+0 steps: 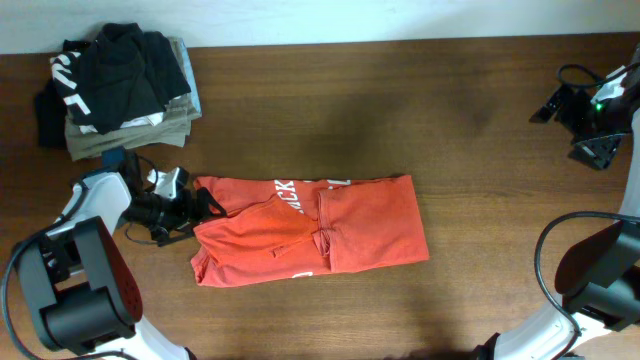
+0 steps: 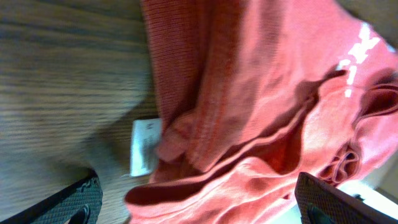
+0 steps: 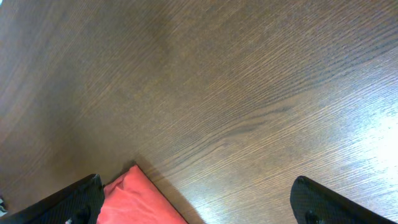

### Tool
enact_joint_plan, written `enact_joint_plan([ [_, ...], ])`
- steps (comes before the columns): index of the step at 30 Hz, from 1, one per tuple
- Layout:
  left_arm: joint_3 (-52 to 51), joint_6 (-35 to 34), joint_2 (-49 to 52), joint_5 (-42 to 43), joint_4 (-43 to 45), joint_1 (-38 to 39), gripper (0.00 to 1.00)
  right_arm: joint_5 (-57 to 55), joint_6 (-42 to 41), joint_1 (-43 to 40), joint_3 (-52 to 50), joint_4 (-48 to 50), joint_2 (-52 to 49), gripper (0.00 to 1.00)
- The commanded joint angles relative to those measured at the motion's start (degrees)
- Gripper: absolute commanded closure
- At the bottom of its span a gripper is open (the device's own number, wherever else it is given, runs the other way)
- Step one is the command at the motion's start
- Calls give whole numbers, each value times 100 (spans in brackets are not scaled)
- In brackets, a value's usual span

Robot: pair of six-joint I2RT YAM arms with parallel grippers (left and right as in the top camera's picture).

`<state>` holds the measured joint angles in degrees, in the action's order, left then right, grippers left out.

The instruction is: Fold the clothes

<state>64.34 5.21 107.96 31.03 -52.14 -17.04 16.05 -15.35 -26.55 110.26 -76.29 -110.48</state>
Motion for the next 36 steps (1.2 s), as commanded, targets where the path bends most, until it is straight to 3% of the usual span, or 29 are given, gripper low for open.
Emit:
enact_joint_plan([
  [1,-83,267,232,313,55,94,1,-26,35,0,55,0,17,1],
  [4,-125,262,398,313,101,472,11,-26,35,0,55,0,17,1],
  [5,-125,260,555,308,164,645,31,-26,35,0,55,2,17,1],
  [6,-125,260,603,308,227,713,64,-26,35,0,55,0,17,1],
  [7,-118,260,603,308,282,713,87,-26,35,0,55,0,17,1],
  [8,-72,160,603,236,306,682,99,-26,35,0,55,0,17,1],
  [11,780,-385,603,-754,-304,448,99,-26,35,0,55,2,17,1],
  [14,2468,-592,603,-1506,-1604,431,100,-26,35,0,55,2,17,1],
  [16,3484,-590,603,-1493,-2334,667,100,-26,35,0,55,2,17,1],
  [18,3810,-590,603,-1213,-2673,1113,99,-26,35,0,55,2,17,1],
  [25,3707,-1211,629,-1088,-2079,3626,100,-26,35,0,55,2,17,1],
  [32,3674,-1355,1497,-953,-1976,4664,99,-26,35,0,55,2,17,1],
  [33,3674,-1357,1504,-813,-1812,4745,97,-26,35,0,55,2,17,1],
  [34,3674,-1357,1504,-717,-1690,4806,83,-26,35,0,55,2,17,1],
  [36,3674,-1357,1504,-673,-1617,4951,83,-26,35,0,55,2,17,1],
])
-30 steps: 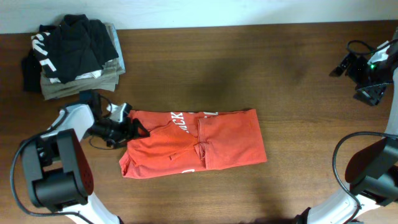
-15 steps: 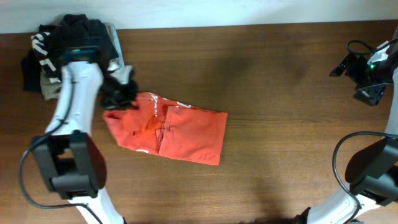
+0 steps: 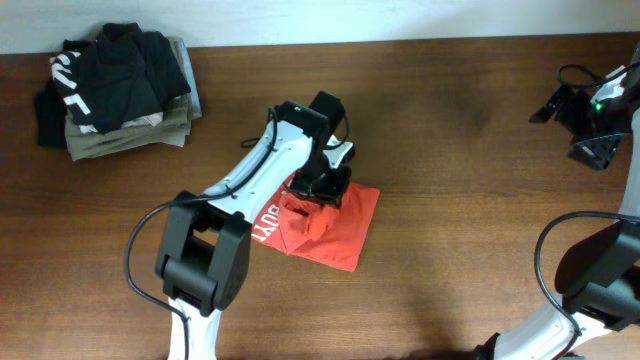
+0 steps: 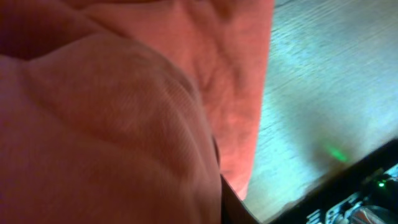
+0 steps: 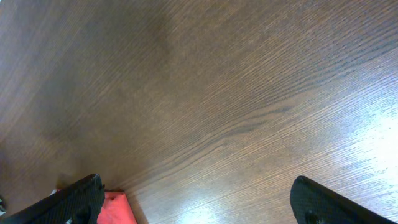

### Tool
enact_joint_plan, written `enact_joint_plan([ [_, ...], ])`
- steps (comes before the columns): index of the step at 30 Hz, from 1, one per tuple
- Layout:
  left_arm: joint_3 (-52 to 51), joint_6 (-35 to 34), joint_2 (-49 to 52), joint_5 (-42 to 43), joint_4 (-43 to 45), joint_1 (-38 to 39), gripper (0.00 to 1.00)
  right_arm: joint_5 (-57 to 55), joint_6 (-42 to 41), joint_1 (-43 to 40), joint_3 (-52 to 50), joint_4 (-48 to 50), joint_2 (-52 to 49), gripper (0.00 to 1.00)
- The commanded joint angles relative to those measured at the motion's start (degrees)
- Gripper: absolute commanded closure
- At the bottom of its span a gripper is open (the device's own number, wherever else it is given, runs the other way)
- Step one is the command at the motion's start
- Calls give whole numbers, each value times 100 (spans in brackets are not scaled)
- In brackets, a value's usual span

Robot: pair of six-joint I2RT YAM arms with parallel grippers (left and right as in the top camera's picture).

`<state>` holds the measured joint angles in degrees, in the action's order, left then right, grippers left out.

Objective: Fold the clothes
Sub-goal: 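Grasp the left end with the left gripper and fold it rightward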

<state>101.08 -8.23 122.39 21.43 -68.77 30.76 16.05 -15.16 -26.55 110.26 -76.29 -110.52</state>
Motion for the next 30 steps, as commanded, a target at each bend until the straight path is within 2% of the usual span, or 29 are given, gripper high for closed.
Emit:
enact_joint_plan([
  [1,0,-11,61,291,46,210,77,-26,15,0,55,2,22,1],
  [2,0,-11,61,302,68,240,41,-26,15,0,55,2,22,1],
  [3,2,-11,61,343,111,264,38,-26,15,0,55,2,22,1],
  [5,203,46,59,844,164,262,43,-26,15,0,55,2,22,1],
  [7,863,317,2,984,-83,262,44,-26,15,0,55,2,22,1],
  [8,1440,466,-17,863,-376,240,44,-26,15,0,55,2,22,1],
  [9,2004,463,-17,387,-643,168,38,-26,15,0,55,2,22,1],
  [11,2463,461,-17,-380,-857,-17,32,-26,15,0,55,2,22,1],
  [13,2426,461,61,-938,-1130,-210,33,-26,15,0,55,2,22,1],
  [15,2341,444,330,-2024,-1676,-310,36,-26,15,0,55,2,22,1],
  [16,2251,439,487,-2149,-1895,-337,36,-26,15,0,55,2,22,1],
  [23,1158,793,796,-1294,-2243,-361,37,-26,15,0,55,2,22,1],
  [25,848,1233,796,-627,-2238,-356,43,-26,15,0,55,2,22,1],
  [26,807,1309,796,-476,-2240,-354,56,-26,15,0,55,2,22,1],
  [27,804,1307,796,-442,-2240,-339,83,-28,15,0,55,2,22,1],
  [28,804,1307,796,-417,-2243,-219,100,-26,15,0,55,2,22,1],
  [30,804,1307,787,-310,-2354,114,99,-26,15,0,55,2,22,1],
])
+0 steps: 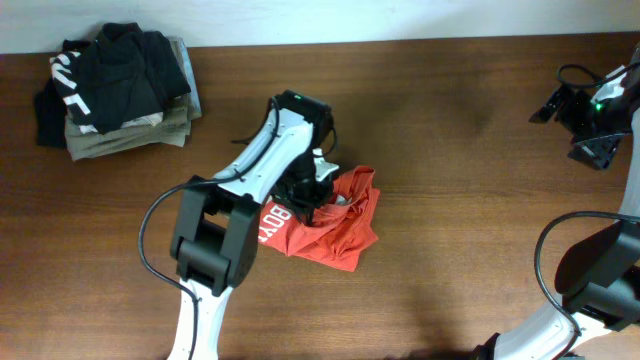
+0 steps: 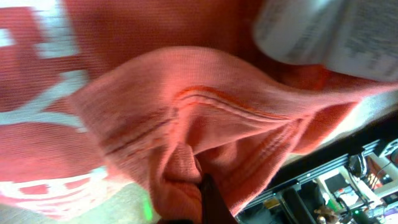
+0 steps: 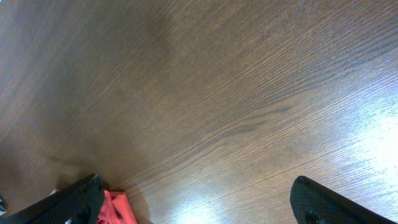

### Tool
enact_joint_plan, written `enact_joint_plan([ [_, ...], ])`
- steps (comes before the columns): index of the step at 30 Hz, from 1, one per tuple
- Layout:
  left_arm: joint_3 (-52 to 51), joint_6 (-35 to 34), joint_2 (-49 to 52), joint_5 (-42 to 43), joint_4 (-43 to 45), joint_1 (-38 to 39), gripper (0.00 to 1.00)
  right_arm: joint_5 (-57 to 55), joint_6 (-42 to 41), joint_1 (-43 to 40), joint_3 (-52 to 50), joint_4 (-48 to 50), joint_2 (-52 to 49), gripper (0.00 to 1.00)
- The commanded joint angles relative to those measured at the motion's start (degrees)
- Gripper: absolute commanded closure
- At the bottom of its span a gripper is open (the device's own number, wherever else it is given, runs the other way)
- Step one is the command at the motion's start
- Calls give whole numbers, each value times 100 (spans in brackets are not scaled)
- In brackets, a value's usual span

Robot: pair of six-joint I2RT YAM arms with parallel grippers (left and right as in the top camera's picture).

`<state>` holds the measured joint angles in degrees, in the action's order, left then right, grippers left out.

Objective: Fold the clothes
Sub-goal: 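Grasp the left end with the left gripper and fold it rightward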

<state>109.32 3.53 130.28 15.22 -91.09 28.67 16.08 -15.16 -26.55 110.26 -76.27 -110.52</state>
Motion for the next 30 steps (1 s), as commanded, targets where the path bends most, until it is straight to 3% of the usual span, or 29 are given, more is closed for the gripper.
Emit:
enact_joint_plan([
  [1,-20,131,-17,350,-203,476,100,-28,15,0,55,0,22,1],
  [6,-20,129,-48,562,-352,1187,96,-28,15,0,55,0,22,1],
  [7,-20,131,-48,562,-374,1261,75,-28,15,0,55,0,22,1],
  [8,-20,133,-48,557,-444,1298,66,-28,15,0,55,0,22,1],
  [10,-11,133,-98,625,-564,1296,59,-28,15,0,55,0,22,1],
  [11,83,133,-157,645,-560,1283,48,-28,15,0,55,0,22,1],
  [12,282,133,-243,643,-516,1241,44,-28,15,0,55,0,22,1],
  [14,901,127,-424,581,42,802,44,-28,15,0,55,0,22,1],
  [17,901,87,-413,577,828,247,41,-28,15,0,55,0,22,1],
  [21,881,83,-382,238,1029,144,41,-28,15,0,55,0,22,1],
  [22,767,83,-330,258,1010,199,47,-28,15,0,55,0,22,1],
  [25,103,-92,-223,280,1222,457,54,-28,15,0,55,0,22,1],
  [27,-297,-13,-109,988,1436,697,71,-28,15,0,55,0,22,1],
  [30,-354,2,-61,1095,1434,1176,71,-28,15,0,55,0,22,1],
])
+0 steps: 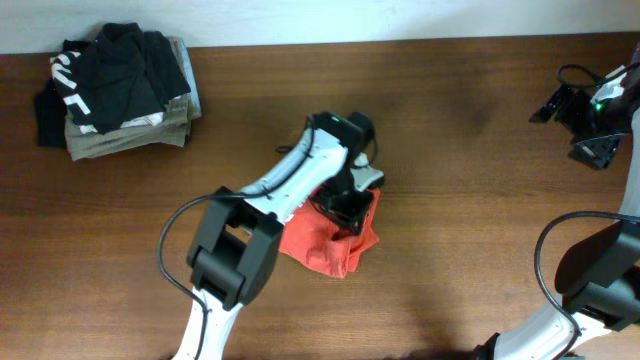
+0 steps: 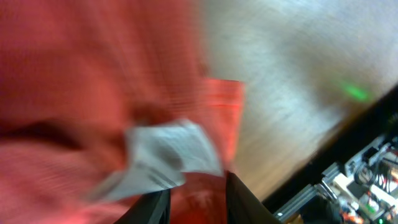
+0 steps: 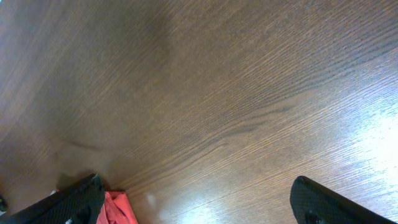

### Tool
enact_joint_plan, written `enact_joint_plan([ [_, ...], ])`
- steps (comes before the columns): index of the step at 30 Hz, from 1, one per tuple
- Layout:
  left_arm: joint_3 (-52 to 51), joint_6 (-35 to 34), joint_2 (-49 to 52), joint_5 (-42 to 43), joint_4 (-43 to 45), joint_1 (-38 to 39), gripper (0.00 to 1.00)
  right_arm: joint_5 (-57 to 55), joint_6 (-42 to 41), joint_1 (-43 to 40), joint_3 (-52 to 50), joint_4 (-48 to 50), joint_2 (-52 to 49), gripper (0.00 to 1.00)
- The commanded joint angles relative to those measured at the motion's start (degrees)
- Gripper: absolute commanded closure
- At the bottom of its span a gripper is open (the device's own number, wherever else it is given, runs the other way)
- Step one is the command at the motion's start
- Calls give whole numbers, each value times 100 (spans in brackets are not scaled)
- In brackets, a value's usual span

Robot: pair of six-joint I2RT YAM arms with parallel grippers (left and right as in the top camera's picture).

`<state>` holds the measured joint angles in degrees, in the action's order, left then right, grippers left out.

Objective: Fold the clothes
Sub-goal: 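Grasp the left end with the left gripper and fold it rightward, then lift the folded shirt with the left gripper onto the clothes stack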

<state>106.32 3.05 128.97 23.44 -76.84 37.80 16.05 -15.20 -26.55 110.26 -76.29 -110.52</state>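
The red garment (image 1: 325, 242) lies bunched in a small heap at the table's middle. My left gripper (image 1: 344, 198) sits on the heap's upper right edge. The left wrist view is blurred: it shows red cloth (image 2: 93, 74), a white label (image 2: 168, 155), and my left gripper (image 2: 196, 202) with red fabric between its two dark fingers, shut on it. My right gripper (image 1: 588, 128) hangs at the far right edge, away from the garment. In its wrist view my right gripper (image 3: 199, 202) stands wide open over bare wood, with a corner of the red garment (image 3: 115, 208) at the lower left.
A stack of folded dark and olive clothes (image 1: 120, 85) sits at the back left corner. The brown wooden table (image 1: 480, 230) stretches bare between the garment and the right arm. Cables trail from the right arm at the far right edge.
My left gripper has moved to the right, from the heap's upper left to its upper right. The red garment is more tightly bunched and sits slightly further right. The right arm has not moved.
The red garment first lay spread lengthwise, with my left gripper open at its left end. Then its left part lay folded over to the right, under the gripper. Then it was crumpled with white lettering showing, and now it is a smaller heap.
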Motion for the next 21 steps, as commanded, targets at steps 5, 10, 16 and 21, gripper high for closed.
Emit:
enact_joint_plan([
  [5,201,50,66,566,-136,750,75,-26,20,0,55,2,22,1],
  [10,2044,46,57,-450,-986,-409,64,-26,20,0,55,2,22,1],
  [16,2015,597,393,-173,-942,-2889,1,-26,20,0,55,2,22,1],
  [21,2009,2640,1176,1497,-1696,-3486,1,-26,20,0,55,2,22,1],
])
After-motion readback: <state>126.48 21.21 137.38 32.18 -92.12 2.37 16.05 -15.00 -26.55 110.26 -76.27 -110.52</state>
